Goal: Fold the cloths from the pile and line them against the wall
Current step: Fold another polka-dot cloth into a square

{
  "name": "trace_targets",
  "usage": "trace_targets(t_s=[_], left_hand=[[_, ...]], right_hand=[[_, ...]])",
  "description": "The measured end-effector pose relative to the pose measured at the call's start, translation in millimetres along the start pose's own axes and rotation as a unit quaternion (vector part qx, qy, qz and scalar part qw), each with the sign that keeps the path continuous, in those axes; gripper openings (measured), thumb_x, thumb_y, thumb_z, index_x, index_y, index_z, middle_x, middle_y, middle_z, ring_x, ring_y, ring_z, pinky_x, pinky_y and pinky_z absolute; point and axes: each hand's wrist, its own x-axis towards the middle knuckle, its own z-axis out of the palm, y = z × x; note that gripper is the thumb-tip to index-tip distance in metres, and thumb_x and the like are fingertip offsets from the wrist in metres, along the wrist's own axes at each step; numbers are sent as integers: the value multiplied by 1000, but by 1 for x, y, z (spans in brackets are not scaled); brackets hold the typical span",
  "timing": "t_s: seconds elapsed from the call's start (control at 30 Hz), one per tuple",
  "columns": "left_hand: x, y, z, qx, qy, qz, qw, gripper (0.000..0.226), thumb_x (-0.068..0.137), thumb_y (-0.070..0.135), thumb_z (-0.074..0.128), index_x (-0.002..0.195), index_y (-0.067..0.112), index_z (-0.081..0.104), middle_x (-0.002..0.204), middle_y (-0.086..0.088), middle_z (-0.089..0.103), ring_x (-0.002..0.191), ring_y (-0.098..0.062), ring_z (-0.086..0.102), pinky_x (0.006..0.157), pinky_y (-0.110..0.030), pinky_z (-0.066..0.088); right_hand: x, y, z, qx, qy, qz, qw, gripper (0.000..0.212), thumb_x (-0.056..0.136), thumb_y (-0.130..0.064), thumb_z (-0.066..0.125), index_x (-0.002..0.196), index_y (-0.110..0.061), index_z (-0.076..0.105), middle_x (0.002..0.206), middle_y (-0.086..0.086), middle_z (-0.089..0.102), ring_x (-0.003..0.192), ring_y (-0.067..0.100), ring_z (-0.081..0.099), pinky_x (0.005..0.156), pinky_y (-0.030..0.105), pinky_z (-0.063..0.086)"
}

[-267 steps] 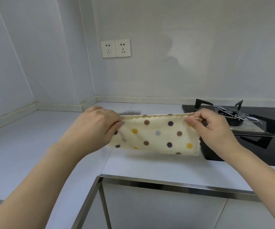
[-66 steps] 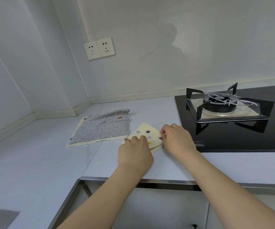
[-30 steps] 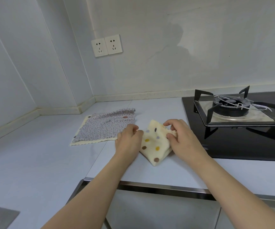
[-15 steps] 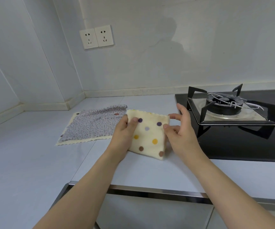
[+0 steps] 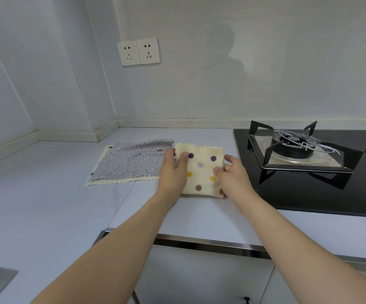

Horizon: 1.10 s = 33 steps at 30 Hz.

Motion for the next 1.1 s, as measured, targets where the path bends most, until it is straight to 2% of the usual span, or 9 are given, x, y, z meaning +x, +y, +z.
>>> trace_targets(t_s=[0.13, 0.27, 0.5, 0.6, 0.8, 0.9, 0.97, 1.03, 1.1], left_hand=[[25, 7, 3, -17, 15, 5, 1000, 11, 99, 32, 48, 100, 21, 52, 91, 11, 64, 76, -5, 65, 61, -26, 53], [70, -2, 18, -42, 21, -18, 999, 24, 97, 38, 48, 85, 17, 55, 77, 10, 62, 66, -9, 60, 67, -36, 52], [132, 39, 38, -54, 16, -84, 995, 27, 99, 32, 48, 76, 18, 47, 71, 3, 55, 62, -12, 52, 60, -31, 46], [145, 92, 46, -31, -15, -116, 993, 27, 100, 31, 47, 79, 14, 46, 74, -3, 54, 64, -16, 51, 58, -30, 44], [132, 185, 78, 6, -76, -138, 987, 25, 99, 28, 49, 77, 17, 44, 71, 5, 53, 61, -11, 51, 50, -17, 42], [114, 213, 105, 10, -114, -145, 983, 25, 99, 29, 49, 80, 13, 45, 72, 1, 53, 62, -13, 50, 57, -25, 44], [102, 229, 128, 22, -139, -137, 981, 25, 99, 28, 48, 77, 17, 45, 71, 3, 53, 59, -9, 50, 56, -24, 43], [90, 246, 154, 39, -163, -120, 978, 21, 100, 29, 46, 80, 23, 47, 78, 2, 58, 66, -11, 56, 60, -26, 47], [77, 260, 185, 46, -183, -109, 976, 17, 100, 30, 45, 88, 20, 51, 84, -1, 60, 73, -16, 58, 67, -31, 50]], right_hand=[[25, -25, 10, 71, 14, 1, 997, 24, 92, -10, 44, 112, -19, 54, 91, -5, 63, 68, 12, 57, 44, 17, 37], [75, -30, 29, 30, 66, -22, 997, 22, 99, -29, 37, 102, -18, 56, 88, -2, 58, 71, 13, 53, 56, 27, 36], [132, -82, 24, -70, 102, -5, 992, 23, 103, -25, 30, 103, -12, 49, 96, -4, 54, 90, 19, 52, 78, 29, 36], [123, -133, 2, -87, 123, 7, 989, 26, 104, -26, 30, 106, -10, 50, 97, -2, 54, 91, 18, 50, 77, 26, 33], [98, -214, -65, -127, 178, 35, 975, 27, 105, -26, 29, 101, -11, 51, 89, -4, 52, 87, 17, 48, 74, 25, 29], [83, -224, -107, -133, 202, 65, 968, 30, 105, -27, 27, 104, -10, 52, 92, -2, 53, 87, 18, 50, 73, 26, 29], [76, -222, -136, -128, 218, 88, 963, 30, 105, -28, 27, 104, -9, 52, 90, -3, 53, 86, 18, 50, 74, 28, 32], [70, -221, -169, -113, 232, 103, 961, 29, 104, -29, 27, 101, -11, 50, 88, -2, 53, 86, 19, 52, 75, 32, 37], [65, -220, -207, -101, 236, 101, 961, 30, 104, -29, 27, 101, -12, 50, 84, -6, 50, 79, 14, 51, 67, 28, 37]])
